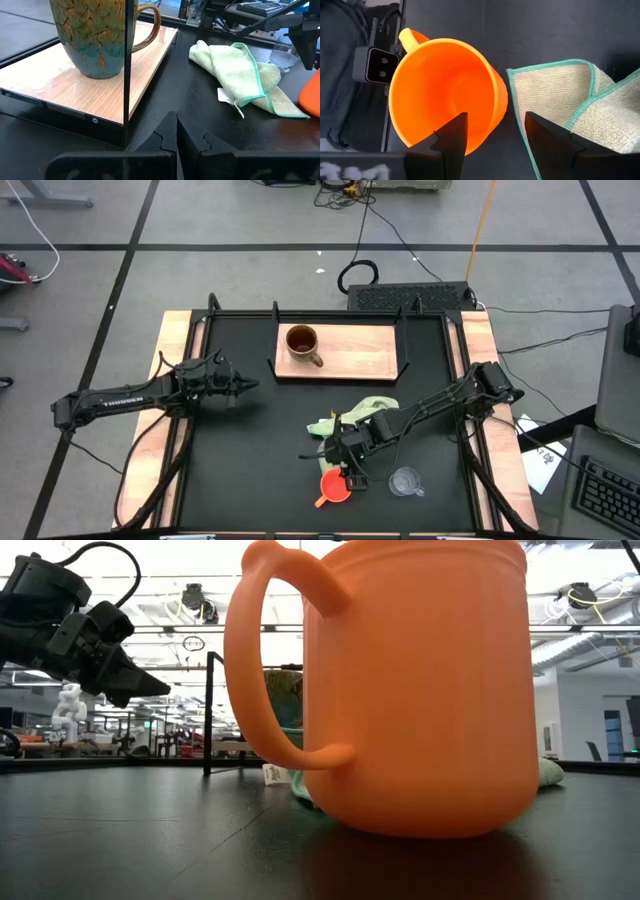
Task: Stack small to large cups/mugs on shelf
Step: Put the orange mug on the shelf
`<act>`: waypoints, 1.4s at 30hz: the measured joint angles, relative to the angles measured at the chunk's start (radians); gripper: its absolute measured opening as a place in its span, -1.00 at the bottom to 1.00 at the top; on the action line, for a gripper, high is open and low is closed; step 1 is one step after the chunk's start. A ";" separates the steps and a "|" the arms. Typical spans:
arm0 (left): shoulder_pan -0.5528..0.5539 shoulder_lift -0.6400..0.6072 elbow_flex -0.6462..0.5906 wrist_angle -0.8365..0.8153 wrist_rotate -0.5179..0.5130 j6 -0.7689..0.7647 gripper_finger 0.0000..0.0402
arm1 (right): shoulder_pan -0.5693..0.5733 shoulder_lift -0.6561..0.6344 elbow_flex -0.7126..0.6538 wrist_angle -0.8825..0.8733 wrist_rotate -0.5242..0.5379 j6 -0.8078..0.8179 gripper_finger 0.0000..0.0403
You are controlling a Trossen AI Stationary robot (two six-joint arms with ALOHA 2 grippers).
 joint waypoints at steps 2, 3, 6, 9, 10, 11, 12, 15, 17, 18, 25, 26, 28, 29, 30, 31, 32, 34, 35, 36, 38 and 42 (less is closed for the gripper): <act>0.000 0.000 0.000 0.000 0.000 0.000 -0.98 | 0.000 0.005 -0.014 0.015 0.000 0.000 -0.06; 0.000 0.000 0.000 0.000 0.000 0.000 -0.98 | 0.000 0.006 -0.028 0.020 0.000 0.001 -0.06; 0.000 0.000 0.000 0.000 0.000 0.000 -0.98 | 0.000 0.007 -0.074 0.063 0.000 0.025 -0.06; 0.000 0.000 0.000 0.000 0.000 0.005 -0.98 | -0.003 0.007 -0.093 0.079 0.000 0.028 -0.06; 0.000 0.000 0.000 0.000 0.000 0.005 -0.98 | -0.003 0.007 -0.094 0.087 0.000 0.028 -0.06; 0.000 0.000 0.000 0.001 0.000 0.005 -0.98 | -0.002 0.008 -0.094 0.096 0.000 0.025 -0.06; 0.000 0.000 0.000 0.001 0.000 0.006 -0.98 | -0.002 0.008 -0.094 0.101 0.000 0.021 -0.06; 0.000 0.000 0.000 0.001 0.000 0.006 -0.98 | -0.002 0.008 -0.094 0.103 0.000 0.003 -0.06; 0.000 0.000 0.000 0.001 0.000 0.005 -0.98 | -0.002 0.008 -0.094 0.103 0.000 0.001 -0.08; 0.000 0.000 0.000 0.001 0.000 0.005 -0.98 | -0.002 0.008 -0.094 0.103 0.000 -0.001 -0.09; 0.000 0.000 0.000 0.002 0.000 0.009 -0.98 | -0.005 0.008 -0.094 0.104 0.000 -0.026 -0.35; 0.000 0.000 0.000 0.002 0.000 0.009 -0.98 | -0.006 0.008 -0.094 0.104 0.000 -0.026 -0.40; 0.000 0.000 0.000 0.002 0.000 0.009 -0.98 | -0.009 0.008 -0.094 0.104 0.000 -0.025 -0.51; 0.000 0.000 0.000 0.002 0.000 0.009 -0.98 | -0.012 0.008 -0.094 0.104 0.000 -0.026 -0.56; 0.000 0.000 0.000 0.002 0.000 0.009 -0.98 | -0.014 0.008 -0.094 0.104 0.000 -0.026 -0.61; 0.000 0.000 0.000 0.002 0.000 0.009 -0.98 | -0.017 0.008 -0.094 0.104 0.000 -0.026 -0.67; 0.000 0.000 0.000 0.002 0.000 0.008 -0.98 | -0.020 0.008 -0.094 0.105 0.000 -0.025 -0.73; 0.000 0.000 0.000 0.002 0.000 0.008 -0.98 | -0.025 0.008 -0.094 0.106 0.001 -0.026 -0.85; 0.000 0.000 0.000 0.002 0.000 0.008 -0.98 | -0.027 0.008 -0.094 0.106 0.000 -0.027 -0.91; 0.000 0.000 0.000 0.002 0.000 0.008 -0.98 | -0.028 0.009 -0.094 0.112 0.000 -0.028 -0.94; 0.000 0.000 0.000 0.002 0.000 0.008 -0.98 | -0.029 0.009 -0.094 0.113 0.000 -0.031 -0.96; 0.000 0.000 0.000 0.001 0.000 0.008 -0.98 | -0.029 0.009 -0.094 0.112 0.000 -0.034 -0.96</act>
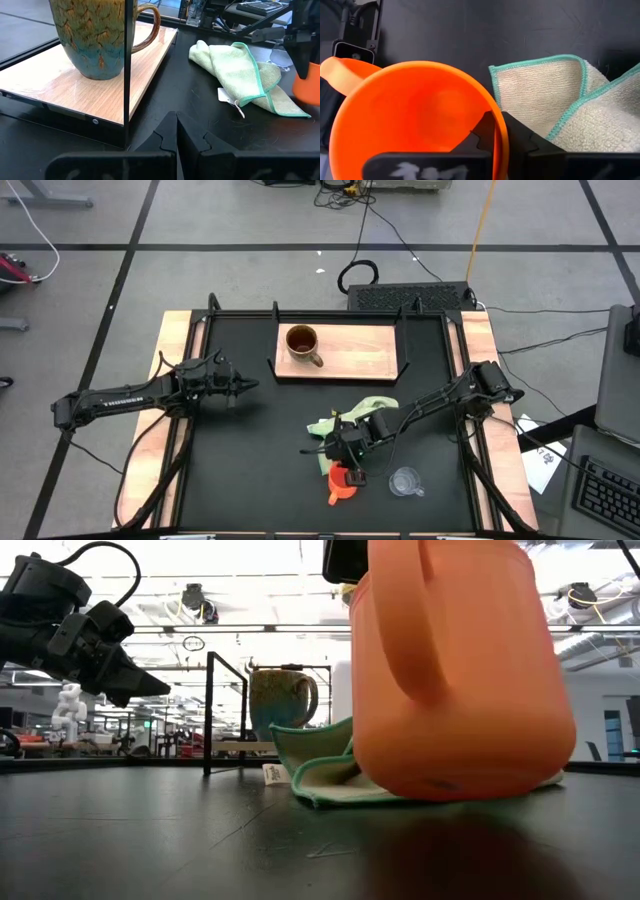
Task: Stack small to large cups/mugs on shelf
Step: Put the orange mug on the shelf
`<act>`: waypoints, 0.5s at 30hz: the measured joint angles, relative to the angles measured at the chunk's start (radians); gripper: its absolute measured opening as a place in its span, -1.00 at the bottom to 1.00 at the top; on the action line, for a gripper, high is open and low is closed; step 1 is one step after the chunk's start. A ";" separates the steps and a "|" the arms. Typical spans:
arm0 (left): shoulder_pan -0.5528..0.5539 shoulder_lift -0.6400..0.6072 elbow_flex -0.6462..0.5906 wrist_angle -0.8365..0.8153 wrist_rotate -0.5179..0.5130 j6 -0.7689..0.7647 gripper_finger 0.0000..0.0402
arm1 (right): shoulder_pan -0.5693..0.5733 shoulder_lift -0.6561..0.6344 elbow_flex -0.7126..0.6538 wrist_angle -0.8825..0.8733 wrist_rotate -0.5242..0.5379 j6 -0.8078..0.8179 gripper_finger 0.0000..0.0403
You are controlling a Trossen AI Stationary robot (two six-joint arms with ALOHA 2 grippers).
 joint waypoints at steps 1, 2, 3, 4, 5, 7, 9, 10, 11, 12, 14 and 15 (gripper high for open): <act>0.000 0.000 0.000 0.000 0.000 0.000 -0.98 | 0.000 0.000 0.000 0.000 0.000 0.000 -0.97; 0.000 0.000 0.000 0.000 0.000 0.000 -0.98 | 0.000 0.000 0.000 0.000 0.000 -0.003 -0.97; 0.000 0.000 0.000 0.000 0.000 0.000 -0.98 | 0.000 0.000 0.000 0.000 0.000 -0.005 -0.97; 0.000 0.000 0.000 0.000 0.000 0.000 -0.98 | 0.000 -0.003 0.000 -0.002 0.000 -0.008 -0.97; 0.000 0.000 0.000 0.000 0.000 0.000 -0.98 | 0.000 -0.006 0.000 -0.005 0.001 -0.012 -0.97; 0.000 0.000 0.000 0.000 0.000 0.000 -0.98 | 0.001 -0.018 0.000 -0.004 0.001 -0.018 -0.98; 0.000 0.000 0.000 0.000 0.000 0.000 -0.98 | 0.002 -0.035 0.000 -0.010 0.003 -0.023 -0.98; 0.000 0.000 0.000 -0.001 0.000 0.000 -0.98 | 0.002 -0.045 0.000 -0.009 0.005 -0.029 -0.98; 0.000 0.000 0.000 -0.003 0.000 0.000 -0.98 | 0.003 -0.054 0.000 -0.012 0.008 -0.034 -0.98; 0.000 0.000 0.000 -0.002 0.000 -0.001 -0.98 | 0.003 -0.062 0.000 -0.016 0.008 -0.042 -0.98; 0.000 0.000 0.000 -0.004 0.000 -0.003 -0.98 | 0.003 -0.079 0.000 -0.027 0.010 -0.064 -0.98; 0.000 0.000 0.000 -0.004 0.000 -0.003 -0.98 | 0.003 -0.089 0.000 -0.035 0.014 -0.074 -0.98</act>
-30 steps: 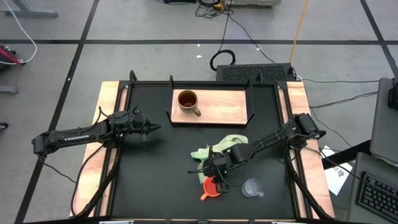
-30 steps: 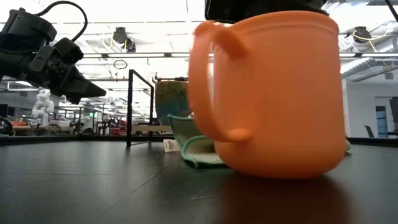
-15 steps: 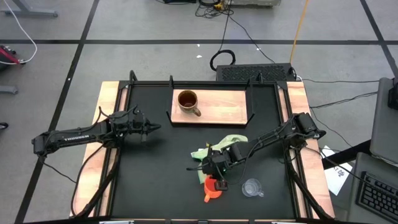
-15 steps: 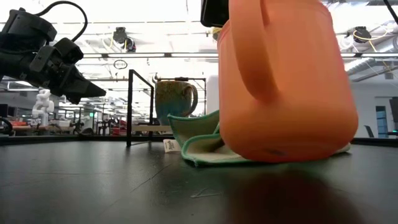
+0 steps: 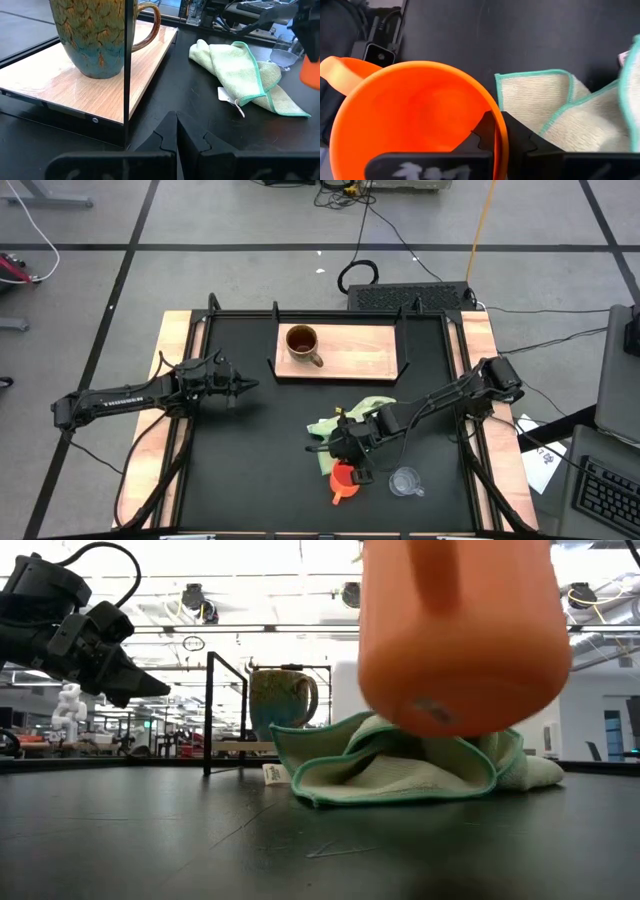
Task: Stack small to large cups/mugs on shelf
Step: Put the orange mug on the shelf
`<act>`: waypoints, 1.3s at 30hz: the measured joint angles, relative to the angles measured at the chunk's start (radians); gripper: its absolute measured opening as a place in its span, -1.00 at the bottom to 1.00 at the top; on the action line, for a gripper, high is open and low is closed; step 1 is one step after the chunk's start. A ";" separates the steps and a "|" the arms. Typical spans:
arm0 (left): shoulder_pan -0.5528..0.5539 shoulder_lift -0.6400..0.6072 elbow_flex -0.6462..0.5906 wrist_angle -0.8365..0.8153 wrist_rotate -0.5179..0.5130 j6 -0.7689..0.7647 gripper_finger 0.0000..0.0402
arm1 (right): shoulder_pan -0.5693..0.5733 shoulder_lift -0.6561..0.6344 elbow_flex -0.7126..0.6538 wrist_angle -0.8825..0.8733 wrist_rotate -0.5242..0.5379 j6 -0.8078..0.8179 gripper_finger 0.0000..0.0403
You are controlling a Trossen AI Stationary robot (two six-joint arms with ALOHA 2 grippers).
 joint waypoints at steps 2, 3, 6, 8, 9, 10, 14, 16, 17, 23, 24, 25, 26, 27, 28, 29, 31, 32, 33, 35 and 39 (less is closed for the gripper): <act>0.000 0.000 0.000 -0.002 0.000 0.000 -0.98 | 0.001 -0.020 0.000 -0.015 0.030 -0.026 -0.98; 0.000 0.000 0.000 -0.002 0.000 0.000 -0.98 | 0.001 -0.031 0.000 -0.025 0.046 -0.038 -0.98; 0.000 0.000 0.000 -0.002 0.000 0.000 -0.98 | 0.001 -0.063 0.000 -0.026 0.099 -0.061 -0.99; 0.000 0.000 0.000 -0.002 0.000 0.000 -0.98 | 0.001 -0.083 0.000 -0.023 0.124 -0.079 -0.99; 0.000 0.000 0.000 -0.002 0.000 0.000 -0.98 | 0.001 -0.092 0.000 -0.017 0.143 -0.085 -0.99; 0.000 0.000 0.000 -0.002 0.000 0.000 -0.98 | 0.001 -0.100 0.000 -0.011 0.151 -0.091 -0.99; 0.000 0.000 0.000 -0.003 0.000 0.001 -0.98 | 0.006 -0.123 0.000 0.015 0.187 -0.132 -0.99; 0.000 0.000 0.000 -0.003 0.000 0.001 -0.98 | 0.009 -0.130 0.000 0.036 0.190 -0.156 -0.99; 0.000 0.000 0.000 -0.002 0.000 0.003 -0.98 | 0.010 -0.131 -0.002 0.052 0.191 -0.166 -0.99; 0.000 0.000 0.000 -0.002 0.000 0.003 -0.98 | 0.013 -0.184 -0.122 0.249 0.198 -0.204 -0.99; 0.000 0.000 0.000 -0.002 0.000 0.003 -0.98 | 0.011 -0.200 -0.152 0.279 0.198 -0.204 -0.99; 0.000 0.000 0.000 -0.002 -0.001 0.003 -0.98 | 0.007 -0.218 -0.183 0.319 0.198 -0.202 -0.99; 0.000 0.000 0.000 -0.002 -0.001 0.003 -0.98 | 0.005 -0.237 -0.215 0.365 0.198 -0.196 -0.99; 0.000 0.000 0.000 -0.001 -0.001 0.003 -0.98 | 0.003 -0.258 -0.249 0.408 0.198 -0.189 -0.99; 0.000 0.000 0.000 -0.001 -0.001 0.003 -0.98 | 0.002 -0.281 -0.284 0.446 0.198 -0.187 -0.98; 0.000 0.000 0.000 -0.002 -0.001 0.003 -0.98 | 0.001 -0.305 -0.318 0.476 0.199 -0.186 -0.98; 0.000 0.000 0.000 0.001 -0.001 0.003 -0.98 | 0.001 -0.352 -0.381 0.542 0.198 -0.185 -0.98; 0.000 0.000 0.000 0.005 -0.001 0.003 -0.98 | 0.000 -0.377 -0.409 0.566 0.198 -0.183 -0.98; 0.000 0.000 0.000 0.007 -0.001 0.003 -0.98 | -0.001 -0.401 -0.434 0.581 0.198 -0.179 -0.98; 0.000 0.000 0.000 0.007 -0.001 0.003 -0.98 | -0.007 -0.445 -0.471 0.614 0.198 -0.177 -0.99; 0.000 0.000 0.000 0.007 -0.001 0.002 -0.98 | -0.017 -0.507 -0.513 0.614 0.203 -0.173 -0.99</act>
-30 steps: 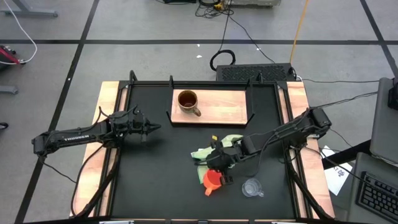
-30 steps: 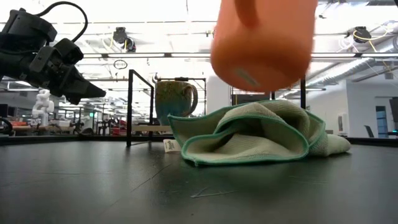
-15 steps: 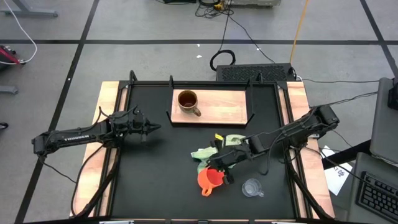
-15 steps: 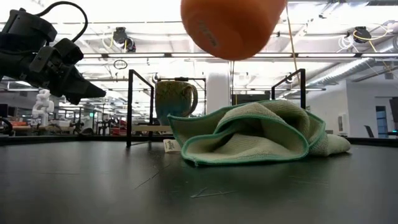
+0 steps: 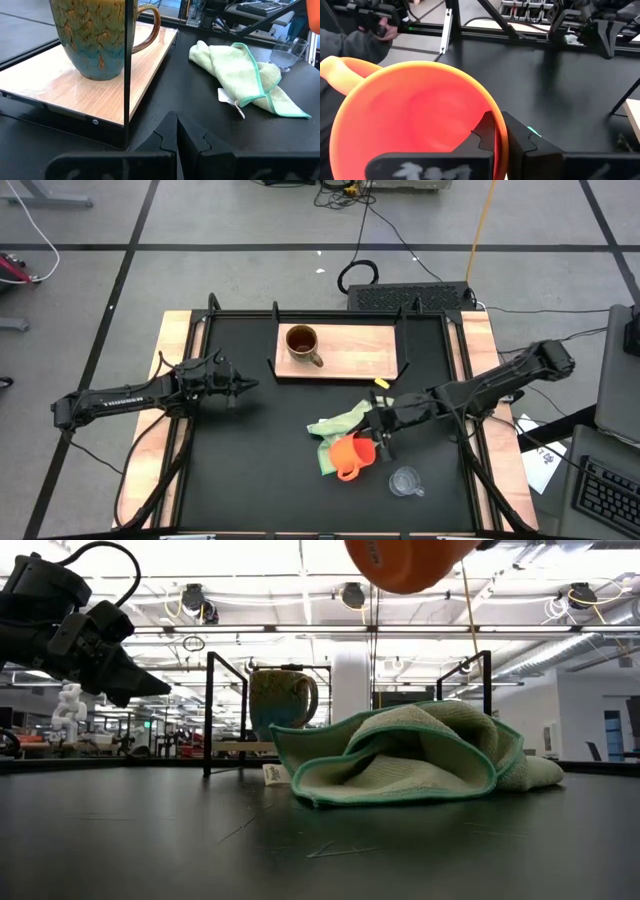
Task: Stack small to large cups/mugs on shelf
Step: Put the orange mug on the shelf
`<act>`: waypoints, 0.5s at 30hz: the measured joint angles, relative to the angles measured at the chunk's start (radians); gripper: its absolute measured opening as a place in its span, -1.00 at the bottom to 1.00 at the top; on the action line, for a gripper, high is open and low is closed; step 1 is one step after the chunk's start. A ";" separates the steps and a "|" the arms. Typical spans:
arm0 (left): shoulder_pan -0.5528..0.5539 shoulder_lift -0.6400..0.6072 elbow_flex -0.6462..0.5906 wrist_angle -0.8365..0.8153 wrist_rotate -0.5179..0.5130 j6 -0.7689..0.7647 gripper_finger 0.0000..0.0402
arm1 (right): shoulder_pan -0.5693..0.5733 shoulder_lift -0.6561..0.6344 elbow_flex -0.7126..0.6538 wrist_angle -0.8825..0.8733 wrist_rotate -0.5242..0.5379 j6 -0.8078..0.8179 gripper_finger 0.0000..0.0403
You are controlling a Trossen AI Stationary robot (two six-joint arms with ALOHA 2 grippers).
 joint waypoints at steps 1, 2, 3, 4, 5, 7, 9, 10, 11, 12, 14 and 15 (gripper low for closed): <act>0.000 0.000 0.000 0.000 0.000 0.000 -0.98 | -0.002 -0.010 -0.008 -0.001 0.000 0.002 -0.99; 0.000 0.000 0.000 0.000 0.000 0.000 -0.98 | -0.004 -0.018 -0.013 -0.005 0.000 0.003 -0.99; 0.000 0.000 0.000 0.000 0.000 -0.001 -0.98 | -0.005 -0.021 -0.017 -0.002 0.000 0.003 -0.99; 0.000 0.000 0.000 0.000 0.000 -0.003 -0.98 | -0.007 -0.022 -0.021 0.003 0.000 0.003 -0.99; 0.000 0.000 0.000 0.000 0.000 -0.006 -0.98 | -0.010 -0.022 -0.026 0.004 0.000 0.002 -0.99; 0.000 0.000 0.000 0.000 0.000 -0.006 -0.98 | -0.013 -0.021 -0.038 0.009 0.000 0.001 -0.99; 0.000 0.000 0.000 0.000 0.000 -0.007 -0.98 | -0.020 -0.021 -0.053 0.038 0.000 -0.004 -0.99; 0.000 0.000 0.000 0.000 0.000 -0.007 -0.98 | -0.026 -0.021 -0.060 0.054 0.000 -0.004 -0.99; 0.000 0.000 0.000 0.000 0.000 -0.007 -0.98 | -0.034 -0.021 -0.065 0.059 -0.001 -0.005 -1.00; 0.000 0.000 0.000 0.000 0.000 -0.007 -0.98 | -0.042 -0.021 -0.069 0.057 0.000 -0.007 -1.00; 0.000 0.000 0.000 0.000 0.000 -0.007 -0.98 | -0.058 -0.023 -0.077 0.053 0.000 -0.008 -1.00; 0.000 0.000 0.000 0.000 0.000 -0.007 -0.98 | -0.066 -0.023 -0.079 0.052 0.001 -0.011 -1.00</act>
